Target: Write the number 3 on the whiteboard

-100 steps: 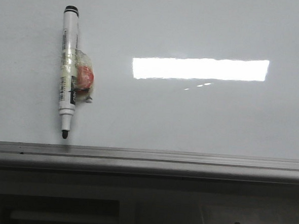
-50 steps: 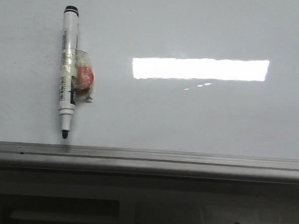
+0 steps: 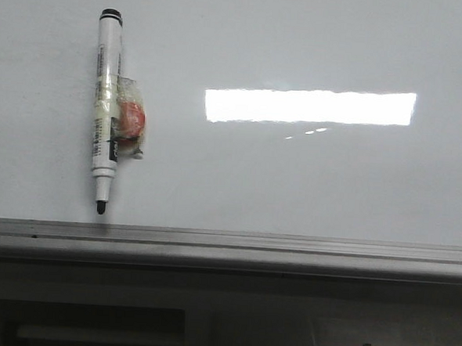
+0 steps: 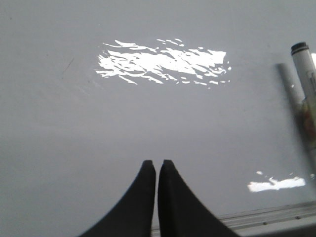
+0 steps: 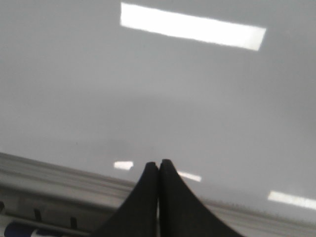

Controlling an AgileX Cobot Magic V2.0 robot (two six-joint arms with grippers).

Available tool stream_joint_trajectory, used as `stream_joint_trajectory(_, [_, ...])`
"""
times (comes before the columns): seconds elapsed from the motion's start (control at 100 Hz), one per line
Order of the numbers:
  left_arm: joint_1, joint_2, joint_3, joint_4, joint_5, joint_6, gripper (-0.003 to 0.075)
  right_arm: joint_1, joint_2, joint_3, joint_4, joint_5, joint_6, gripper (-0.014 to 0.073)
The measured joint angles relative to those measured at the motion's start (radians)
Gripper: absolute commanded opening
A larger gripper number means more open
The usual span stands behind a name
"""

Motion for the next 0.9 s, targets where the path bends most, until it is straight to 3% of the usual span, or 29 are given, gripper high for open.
stream_joint_trajectory(0.1, [0.000,0.000,0.000,-0.202,-0.033,0.000,-0.0021,0.000,0.000,0.000,0.037,-0.164,0.000,-0.0062])
stream_joint_trajectory(0.27, [0.000,0.000,0.000,-0.537,-0.094,0.000,-0.0021,0.000,0.000,0.000,0.267,-0.453,0.000,-0.0062])
stream_joint_trajectory(0.45, [0.000,0.000,-0.001,-0.694,-0.139,-0.002,-0.0021,0.000,0.000,0.000,0.503,-0.426,0.000,-0.0062])
stream_joint_trajectory(0.55, [0.000,0.000,-0.020,-0.654,-0.118,0.028,-0.0021,0.000,0.000,-0.012,0.535,-0.356,0.000,-0.0062])
stream_joint_trajectory(0.7, [0.000,0.086,-0.184,-0.401,0.058,0.080,-0.0008,0.000,0.000,-0.119,0.538,-0.185,0.002,-0.0059])
stream_joint_trajectory(0.8, [0.000,0.238,-0.327,-0.245,0.228,0.092,0.0108,0.000,0.035,-0.198,0.528,-0.080,0.004,-0.0048])
stream_joint_trajectory(0.9, [0.000,0.424,-0.456,-0.177,0.338,0.097,0.0315,0.000,0.116,-0.261,0.524,-0.009,0.004,0.0067])
